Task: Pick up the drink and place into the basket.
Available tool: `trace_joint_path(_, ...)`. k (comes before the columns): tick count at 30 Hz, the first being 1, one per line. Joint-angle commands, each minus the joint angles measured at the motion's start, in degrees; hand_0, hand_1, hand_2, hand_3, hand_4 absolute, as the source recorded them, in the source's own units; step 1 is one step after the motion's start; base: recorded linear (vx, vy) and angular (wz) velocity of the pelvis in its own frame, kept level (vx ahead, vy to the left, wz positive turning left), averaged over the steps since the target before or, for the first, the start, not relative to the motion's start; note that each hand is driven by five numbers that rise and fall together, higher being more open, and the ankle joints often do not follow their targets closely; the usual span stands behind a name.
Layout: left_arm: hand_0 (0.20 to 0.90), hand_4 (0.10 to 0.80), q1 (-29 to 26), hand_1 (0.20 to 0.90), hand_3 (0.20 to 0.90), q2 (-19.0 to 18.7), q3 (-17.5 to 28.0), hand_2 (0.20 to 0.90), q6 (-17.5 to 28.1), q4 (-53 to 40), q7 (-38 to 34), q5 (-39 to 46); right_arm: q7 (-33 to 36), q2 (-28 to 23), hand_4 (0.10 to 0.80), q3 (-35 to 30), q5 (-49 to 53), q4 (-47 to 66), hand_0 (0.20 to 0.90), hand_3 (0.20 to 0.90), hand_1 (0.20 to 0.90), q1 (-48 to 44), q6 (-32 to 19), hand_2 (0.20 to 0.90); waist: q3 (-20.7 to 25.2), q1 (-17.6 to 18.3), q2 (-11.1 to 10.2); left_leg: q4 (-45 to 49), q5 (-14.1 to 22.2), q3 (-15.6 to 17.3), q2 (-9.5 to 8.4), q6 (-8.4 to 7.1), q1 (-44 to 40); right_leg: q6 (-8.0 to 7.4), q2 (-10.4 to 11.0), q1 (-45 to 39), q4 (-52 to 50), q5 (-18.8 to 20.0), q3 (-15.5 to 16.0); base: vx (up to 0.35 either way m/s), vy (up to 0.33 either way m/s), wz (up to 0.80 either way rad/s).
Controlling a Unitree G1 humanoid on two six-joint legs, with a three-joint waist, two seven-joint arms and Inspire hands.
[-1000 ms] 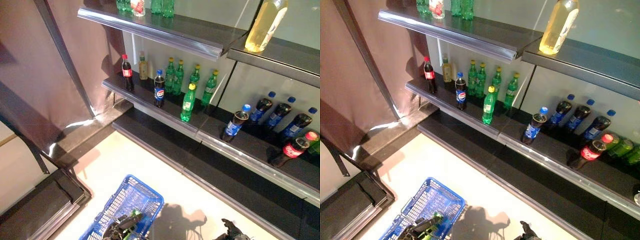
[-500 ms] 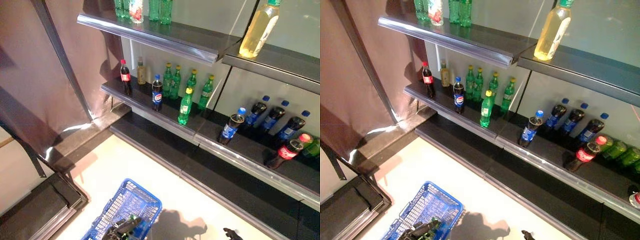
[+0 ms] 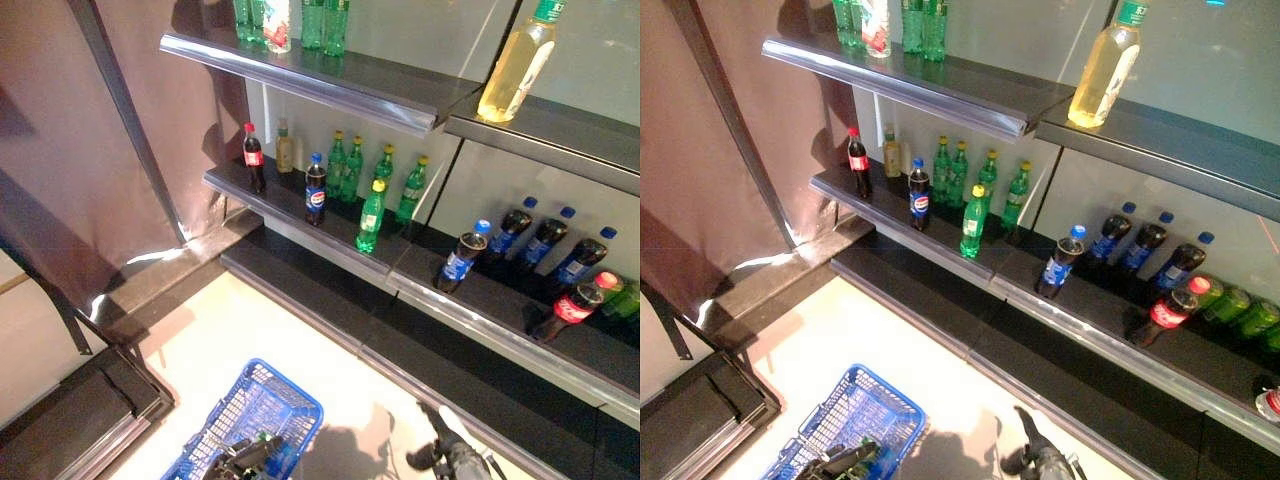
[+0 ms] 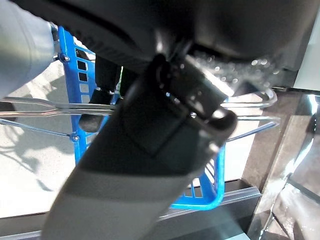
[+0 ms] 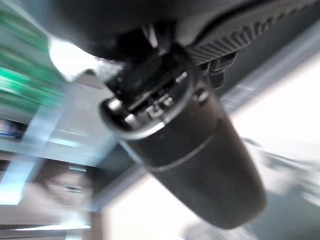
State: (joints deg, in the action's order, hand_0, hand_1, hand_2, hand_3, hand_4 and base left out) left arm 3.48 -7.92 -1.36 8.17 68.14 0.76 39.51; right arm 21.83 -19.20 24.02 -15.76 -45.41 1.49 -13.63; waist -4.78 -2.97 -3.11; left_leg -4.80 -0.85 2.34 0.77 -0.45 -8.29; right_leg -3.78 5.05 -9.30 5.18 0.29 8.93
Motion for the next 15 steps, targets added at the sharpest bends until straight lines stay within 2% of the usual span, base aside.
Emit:
trace_joint_path(1,0.300,0.100,1.2,0.300,0.200,-3.3,-2.9,0.300,3.4,-3.3,-0.8,-2.8,7.1,-7.1,0.800,-0.9,-0.7,16.3,0.900,0.900,0.900,-6.3,-1.3,0.900,-1.4,-0.4,0.6,2.3,3.9,1.0,0.69,-1.01,0.4,-3.01,1.5,1.2,-1.8,0.6,-0.3,0.016,0.021,-0.04)
trace_joint_path(2,0.300,0.100,3.5,0.300,0.200,-2.9,-2.5,0.300,2.9,-6.6,-2.2,-2.4,6.9,-10.7,0.800,-4.8,0.3,32.3,0.900,0.900,0.900,-4.4,2.3,0.900,-1.4,0.6,0.7,2.4,4.2,1.5,0.81,-1.10,0.1,-3.24,1.4,1.2,-1.9,0.4,-0.9,0.000,0.000,0.00)
trace_joint_path(3,0.300,0.100,3.7,0.300,0.200,-2.8,-2.6,0.300,2.8,-6.9,-2.3,-2.3,6.8,-11.0,0.800,-5.3,0.6,33.5,0.900,0.900,0.900,-3.9,2.4,0.900,-1.4,0.6,0.8,2.4,4.2,1.5,0.83,-1.10,0.0,-3.25,1.4,1.2,-2.0,0.3,-0.9,0.000,0.000,0.00)
trace_joint_path(5,0.300,0.100,5.3,0.300,0.200,-2.1,-1.8,0.300,2.9,-8.6,-3.3,-1.6,6.4,-13.7,0.800,-11.6,4.1,47.8,0.900,0.900,0.900,-2.1,4.2,0.900,-1.3,1.7,0.9,2.2,4.3,2.4,1.13,-1.20,-0.4,-3.32,1.1,1.3,-2.0,0.1,-1.6,0.019,0.010,0.01)
trace_joint_path(6,0.300,0.100,5.7,0.300,0.200,-1.8,-1.5,0.300,3.2,-8.7,-3.3,-1.3,6.6,-14.6,0.800,-13.8,5.8,51.4,0.900,0.900,0.900,-1.7,4.5,0.900,-1.2,2.0,1.0,2.1,4.3,2.8,1.26,-1.24,-0.6,-3.32,1.0,1.3,-2.1,0.0,-1.8,0.040,0.024,-0.05)
trace_joint_path(12,0.300,0.100,6.7,0.300,0.200,-0.9,-0.7,0.300,4.3,-7.4,-3.0,-1.1,9.2,-15.2,0.800,-19.5,16.7,54.3,0.900,0.900,0.900,-2.8,2.8,0.900,-0.8,2.1,1.1,3.3,4.7,4.3,1.93,-1.70,-0.7,-2.84,1.1,1.3,-3.1,-0.8,-1.2,0.052,0.010,-0.12)
trace_joint_path(15,0.300,0.100,7.0,0.300,0.200,-1.2,-0.6,0.300,4.5,-6.5,-2.2,-2.1,9.9,-15.7,0.800,-20.9,20.0,52.7,0.900,0.900,0.900,-5.0,3.5,0.900,-1.8,1.4,0.9,7.9,5.5,5.4,2.28,-2.09,0.7,-1.79,1.3,1.9,-6.1,-1.9,0.6,0.056,-0.014,-0.06)
